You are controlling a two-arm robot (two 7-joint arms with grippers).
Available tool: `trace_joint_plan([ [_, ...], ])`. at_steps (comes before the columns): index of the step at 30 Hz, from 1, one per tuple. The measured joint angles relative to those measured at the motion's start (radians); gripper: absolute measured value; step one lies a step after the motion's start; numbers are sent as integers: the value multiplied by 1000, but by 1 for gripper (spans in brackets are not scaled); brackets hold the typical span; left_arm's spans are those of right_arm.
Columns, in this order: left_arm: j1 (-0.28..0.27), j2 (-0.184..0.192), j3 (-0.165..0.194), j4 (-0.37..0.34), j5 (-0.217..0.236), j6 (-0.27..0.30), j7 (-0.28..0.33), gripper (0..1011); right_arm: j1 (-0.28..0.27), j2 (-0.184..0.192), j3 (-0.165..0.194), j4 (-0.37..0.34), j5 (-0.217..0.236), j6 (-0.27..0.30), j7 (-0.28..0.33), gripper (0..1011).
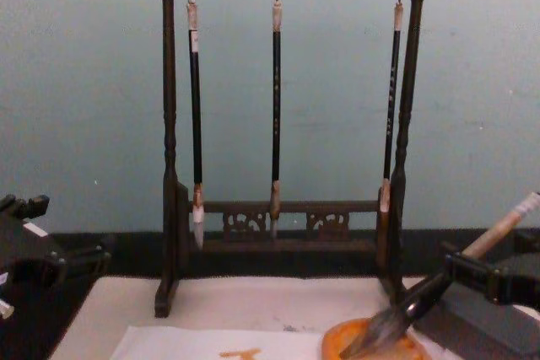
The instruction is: Pick up the brush from the inkstone, write on the paper, then place the brush back to its original position.
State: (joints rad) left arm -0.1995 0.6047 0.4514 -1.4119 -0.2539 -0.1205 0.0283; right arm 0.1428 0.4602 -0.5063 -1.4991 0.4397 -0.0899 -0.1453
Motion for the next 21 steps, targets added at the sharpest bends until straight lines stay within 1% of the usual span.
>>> trace_joint_plan([
  [21, 0, 0, 0, 0, 0, 0, 0, 1010, 0, 0, 0, 0, 1, 0, 0, 1000],
])
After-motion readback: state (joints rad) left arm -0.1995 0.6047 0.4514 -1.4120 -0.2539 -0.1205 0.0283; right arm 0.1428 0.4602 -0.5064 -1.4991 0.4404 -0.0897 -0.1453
